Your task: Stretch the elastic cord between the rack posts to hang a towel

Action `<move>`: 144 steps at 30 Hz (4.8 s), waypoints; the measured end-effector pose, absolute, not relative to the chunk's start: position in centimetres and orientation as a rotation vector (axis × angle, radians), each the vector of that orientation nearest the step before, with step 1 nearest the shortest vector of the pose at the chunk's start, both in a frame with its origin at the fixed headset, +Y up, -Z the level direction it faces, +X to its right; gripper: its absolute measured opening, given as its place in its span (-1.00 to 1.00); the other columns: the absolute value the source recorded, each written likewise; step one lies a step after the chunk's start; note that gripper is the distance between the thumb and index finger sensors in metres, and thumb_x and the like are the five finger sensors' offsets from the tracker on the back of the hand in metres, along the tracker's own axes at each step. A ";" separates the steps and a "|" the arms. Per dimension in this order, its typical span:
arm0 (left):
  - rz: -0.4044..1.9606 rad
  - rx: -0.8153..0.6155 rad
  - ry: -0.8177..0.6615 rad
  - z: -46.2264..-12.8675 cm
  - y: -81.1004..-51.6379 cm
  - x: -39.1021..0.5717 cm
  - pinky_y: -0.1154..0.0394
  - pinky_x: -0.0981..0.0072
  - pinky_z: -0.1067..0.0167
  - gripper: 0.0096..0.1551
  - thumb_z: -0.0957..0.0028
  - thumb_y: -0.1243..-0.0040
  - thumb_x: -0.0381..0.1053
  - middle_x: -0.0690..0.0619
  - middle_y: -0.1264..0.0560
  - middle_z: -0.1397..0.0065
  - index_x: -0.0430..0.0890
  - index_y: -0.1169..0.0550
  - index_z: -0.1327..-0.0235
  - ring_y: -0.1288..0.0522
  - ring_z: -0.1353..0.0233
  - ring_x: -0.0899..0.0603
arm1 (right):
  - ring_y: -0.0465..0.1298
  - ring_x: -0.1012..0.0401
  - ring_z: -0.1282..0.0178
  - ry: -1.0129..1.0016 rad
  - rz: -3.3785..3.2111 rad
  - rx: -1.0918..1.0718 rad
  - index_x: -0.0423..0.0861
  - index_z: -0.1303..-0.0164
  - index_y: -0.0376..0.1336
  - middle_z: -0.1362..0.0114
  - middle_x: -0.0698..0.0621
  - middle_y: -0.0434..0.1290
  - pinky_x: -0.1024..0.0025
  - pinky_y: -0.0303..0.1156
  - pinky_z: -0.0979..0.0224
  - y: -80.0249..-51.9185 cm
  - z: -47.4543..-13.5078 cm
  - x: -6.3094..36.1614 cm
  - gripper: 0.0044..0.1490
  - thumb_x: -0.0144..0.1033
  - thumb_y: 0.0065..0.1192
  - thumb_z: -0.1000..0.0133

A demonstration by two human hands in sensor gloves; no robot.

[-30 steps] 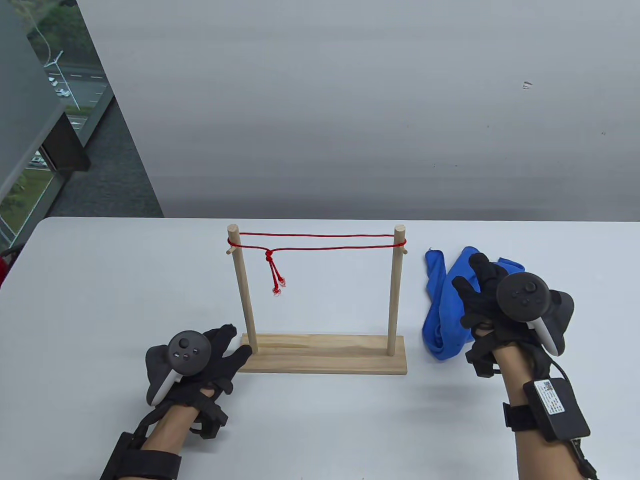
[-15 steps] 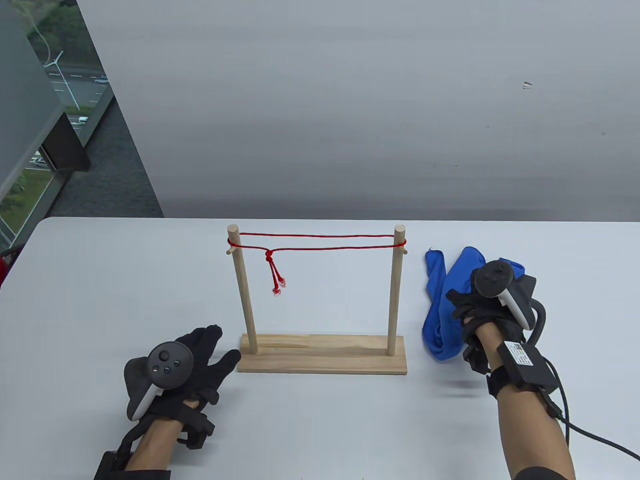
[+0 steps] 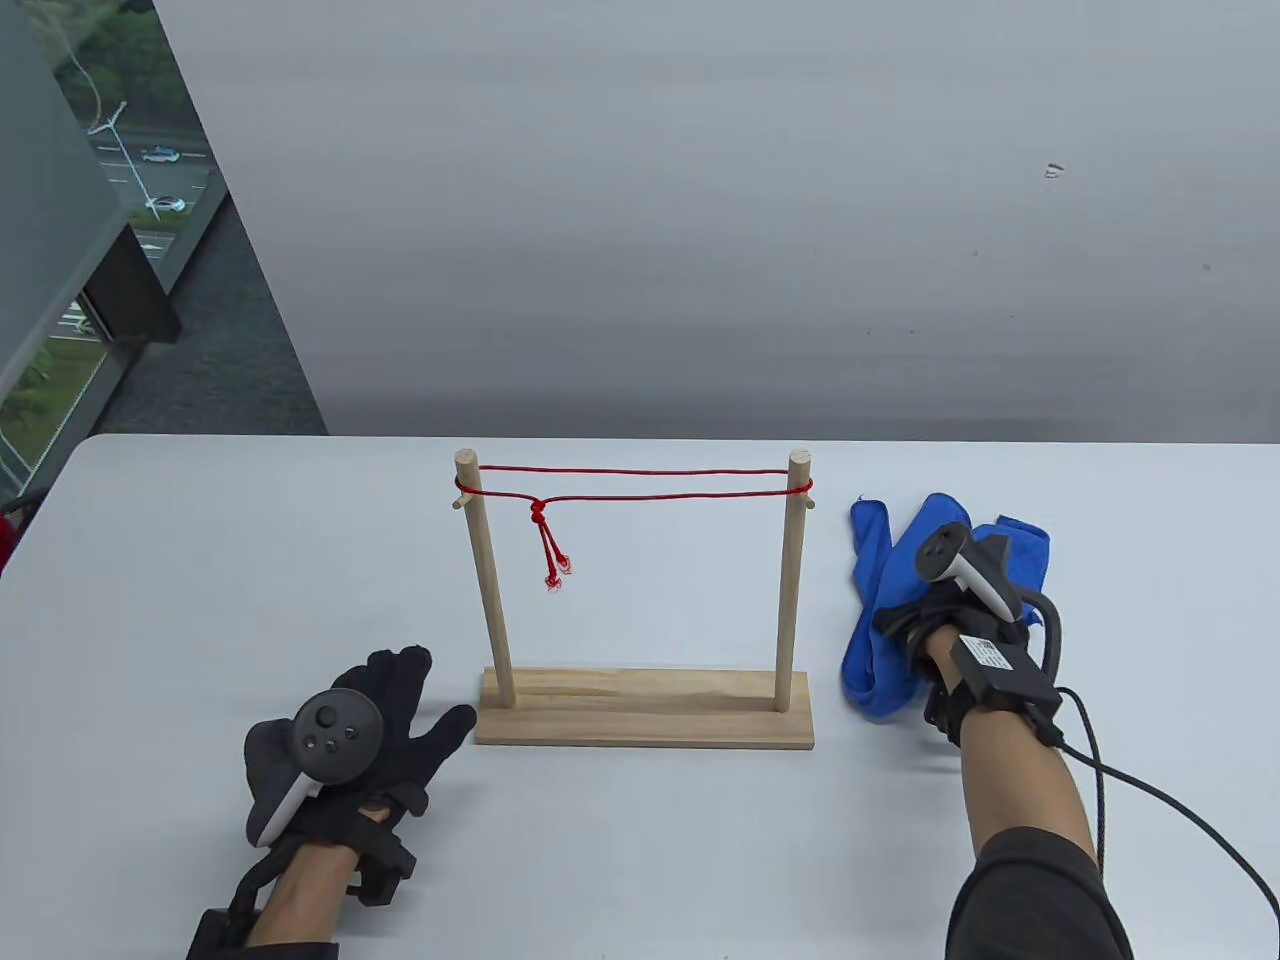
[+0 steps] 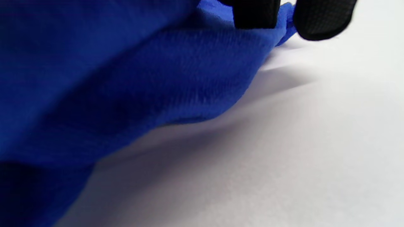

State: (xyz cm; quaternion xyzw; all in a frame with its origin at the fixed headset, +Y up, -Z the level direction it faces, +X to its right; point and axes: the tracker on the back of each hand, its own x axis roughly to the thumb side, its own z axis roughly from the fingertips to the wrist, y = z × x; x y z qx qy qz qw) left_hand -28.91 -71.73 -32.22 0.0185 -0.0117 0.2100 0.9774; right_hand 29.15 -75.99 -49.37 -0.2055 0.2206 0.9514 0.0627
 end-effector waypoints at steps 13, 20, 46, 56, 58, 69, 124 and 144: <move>0.413 0.045 0.002 -32.2 -71.8 -29.2 -0.14 -0.42 -0.47 0.14 0.16 0.08 0.75 -0.08 -0.27 -0.69 0.07 -0.33 -0.57 -0.25 -0.64 -0.38 | 0.41 -0.12 -0.18 0.543 2.900 -0.704 -0.22 -0.46 -0.05 -0.37 -0.29 0.23 -0.15 0.39 -0.21 -76.2 -50.9 29.5 0.07 0.08 0.36 0.05; 0.423 0.068 -0.012 -32.2 -71.7 -29.3 -0.13 -0.44 -0.47 0.18 0.19 0.10 0.78 -0.07 -0.27 -0.70 0.09 -0.31 -0.58 -0.24 -0.65 -0.38 | 0.57 0.04 0.12 0.297 2.930 -0.686 -0.24 -0.22 0.26 -0.09 -0.21 0.48 0.03 0.56 0.00 -75.9 -49.8 30.3 -0.31 -0.21 0.37 0.07; 0.475 0.117 -0.091 -31.2 -71.7 -28.3 -0.09 -0.45 -0.48 0.17 0.18 0.09 0.77 -0.07 -0.22 -0.72 0.09 -0.26 -0.60 -0.20 -0.67 -0.36 | 0.69 0.04 0.22 -0.262 2.817 -0.409 -0.26 -0.23 0.23 -0.11 -0.26 0.50 0.15 0.64 0.16 -65.3 -38.3 30.6 -0.34 -0.25 0.27 0.03; 0.521 0.168 -0.135 -30.7 -71.7 -27.6 -0.14 -0.42 -0.47 0.13 0.15 0.04 0.73 -0.05 -0.25 -0.70 0.07 -0.28 -0.58 -0.24 -0.65 -0.35 | 0.69 0.03 0.22 -0.400 2.802 -0.255 -0.24 -0.23 0.25 -0.10 -0.25 0.52 0.14 0.63 0.16 -62.1 -31.8 29.8 -0.34 -0.26 0.28 0.05; 0.530 0.172 -0.142 -30.7 -71.7 -27.6 -0.14 -0.42 -0.47 0.12 0.15 0.03 0.72 -0.06 -0.26 -0.69 0.07 -0.28 -0.58 -0.25 -0.65 -0.35 | 0.69 0.03 0.22 -0.392 2.814 -0.220 -0.23 -0.23 0.26 -0.10 -0.25 0.52 0.13 0.63 0.16 -61.7 -30.7 29.5 -0.34 -0.26 0.28 0.05; 0.596 0.203 -0.210 -30.1 -71.8 -26.4 -0.19 -0.40 -0.46 0.10 0.14 -0.06 0.68 -0.04 -0.34 -0.64 0.03 -0.31 -0.55 -0.32 -0.61 -0.34 | 0.69 0.04 0.22 -0.356 2.779 0.092 -0.20 -0.24 0.27 -0.10 -0.23 0.54 0.13 0.63 0.15 -61.2 -26.5 27.5 -0.34 -0.25 0.29 0.07; 1.109 0.059 -0.530 -30.4 -67.1 -21.7 -0.48 -0.26 -0.23 -0.06 0.16 -0.15 0.66 -0.04 -0.69 -0.22 -0.04 -0.68 -0.12 -0.66 -0.16 -0.31 | 0.66 0.02 0.12 -0.209 2.051 0.614 -0.19 -0.30 0.21 -0.17 -0.21 0.49 0.08 0.57 0.05 -67.8 -30.1 11.8 -0.31 -0.22 0.29 0.02; 0.968 0.166 -0.454 -31.4 -62.2 -21.9 -0.51 -0.21 -0.22 -0.59 -0.03 -0.31 0.16 0.01 -0.73 -0.09 -0.02 -0.70 0.00 -0.72 -0.08 -0.23 | 0.31 -0.20 -0.47 0.167 2.108 0.732 -0.09 -0.55 -0.09 -0.54 -0.28 0.10 -0.35 0.23 -0.34 -70.7 -29.9 11.0 0.07 0.25 0.21 -0.03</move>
